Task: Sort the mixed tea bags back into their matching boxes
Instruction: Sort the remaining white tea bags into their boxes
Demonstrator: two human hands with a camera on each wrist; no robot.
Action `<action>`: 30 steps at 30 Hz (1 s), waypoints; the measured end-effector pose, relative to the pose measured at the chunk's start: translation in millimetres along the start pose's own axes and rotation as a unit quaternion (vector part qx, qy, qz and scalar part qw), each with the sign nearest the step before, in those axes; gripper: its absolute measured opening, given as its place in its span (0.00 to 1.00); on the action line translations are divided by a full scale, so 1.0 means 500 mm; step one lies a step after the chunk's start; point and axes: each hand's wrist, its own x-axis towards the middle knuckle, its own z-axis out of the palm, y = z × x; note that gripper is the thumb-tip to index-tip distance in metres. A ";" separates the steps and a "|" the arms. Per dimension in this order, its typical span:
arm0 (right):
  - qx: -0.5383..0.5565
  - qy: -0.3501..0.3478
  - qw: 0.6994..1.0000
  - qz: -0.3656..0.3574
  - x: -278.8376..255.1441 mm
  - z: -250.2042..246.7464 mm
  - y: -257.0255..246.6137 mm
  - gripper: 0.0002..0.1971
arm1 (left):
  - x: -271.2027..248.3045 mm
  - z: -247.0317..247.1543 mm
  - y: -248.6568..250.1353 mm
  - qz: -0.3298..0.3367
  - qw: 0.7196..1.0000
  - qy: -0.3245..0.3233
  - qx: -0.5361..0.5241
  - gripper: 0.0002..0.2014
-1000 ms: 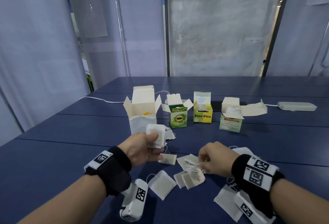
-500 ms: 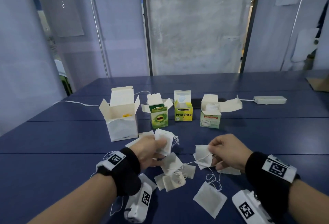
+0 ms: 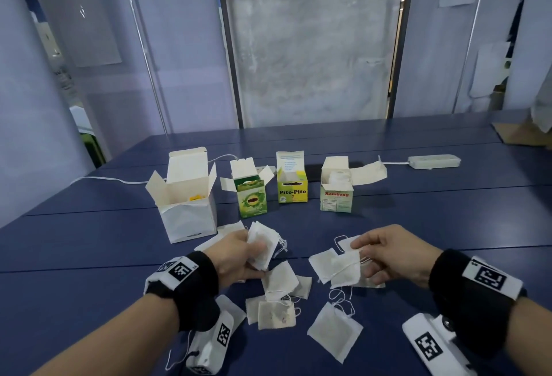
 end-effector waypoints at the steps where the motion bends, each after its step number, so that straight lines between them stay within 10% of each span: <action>1: -0.005 0.007 1.000 0.000 -0.002 -0.008 0.001 0.08 | 0.001 -0.002 0.000 0.000 1.000 0.000 -0.003 0.16; 6: -0.165 0.103 0.981 -0.015 -0.002 -0.068 0.010 0.12 | 0.002 -0.013 0.008 0.016 1.000 0.012 0.016 0.13; 11: -0.439 0.093 0.892 0.046 0.003 -0.120 0.030 0.15 | -0.003 -0.018 0.019 0.013 1.000 0.004 0.028 0.08; 30: -0.551 -0.033 0.832 -0.062 -0.017 -0.017 0.019 0.21 | -0.009 -0.034 0.005 0.009 0.999 0.011 0.052 0.10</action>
